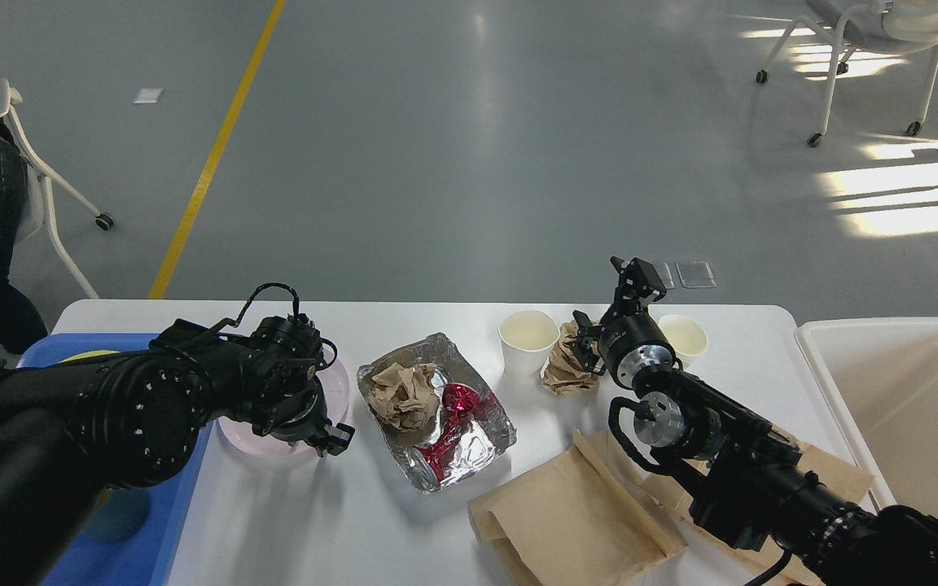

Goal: Tidy desktop
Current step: 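Grasp the pink plate's rim with the left gripper, then lift the pink plate and carry it over the blue tray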

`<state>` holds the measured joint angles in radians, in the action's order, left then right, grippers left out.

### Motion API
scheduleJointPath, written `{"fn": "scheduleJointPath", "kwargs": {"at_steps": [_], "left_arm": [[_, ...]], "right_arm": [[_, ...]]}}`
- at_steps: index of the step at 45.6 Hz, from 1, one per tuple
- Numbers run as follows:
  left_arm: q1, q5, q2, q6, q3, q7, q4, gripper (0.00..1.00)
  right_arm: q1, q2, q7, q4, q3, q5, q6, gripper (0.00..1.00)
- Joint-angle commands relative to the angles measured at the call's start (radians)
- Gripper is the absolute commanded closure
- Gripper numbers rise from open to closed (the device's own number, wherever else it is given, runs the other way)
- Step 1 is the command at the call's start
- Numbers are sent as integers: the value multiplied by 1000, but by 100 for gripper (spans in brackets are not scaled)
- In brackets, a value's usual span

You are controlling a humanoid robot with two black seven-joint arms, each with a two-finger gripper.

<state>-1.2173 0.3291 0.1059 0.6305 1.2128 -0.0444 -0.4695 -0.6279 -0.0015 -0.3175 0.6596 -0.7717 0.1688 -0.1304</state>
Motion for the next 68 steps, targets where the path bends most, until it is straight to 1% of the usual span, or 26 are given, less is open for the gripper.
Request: {"fn": "scheduleJointPath", "kwargs": {"at_steps": [1,3,4,5,9,40,58,68], "left_arm": [[4,1,2,14,1,0,0,75],[2,5,0,29,-1,0,-1,91],[2,5,0,38,2,0,0,97],[4,5,0,52,1,0,-1,100],[2,4,-2,75,-12,1,0,100],[-1,2,-3,35,-29,1,31,100],[-102,7,-15,49,-24,0,40,100],[-174,11,-15,106,-18,0,40,100]], "right_arm": [[0,0,0,0,0,0,0,0],[-1,0,0,0,0,0,0,0],[-1,0,0,0,0,0,0,0],[-1,0,0,0,0,1,0,0],[-1,0,0,0,0,1,0,0],[0,0,0,0,0,0,0,0],[-1,0,0,0,0,0,0,0],[-1,0,0,0,0,0,0,0]]}}
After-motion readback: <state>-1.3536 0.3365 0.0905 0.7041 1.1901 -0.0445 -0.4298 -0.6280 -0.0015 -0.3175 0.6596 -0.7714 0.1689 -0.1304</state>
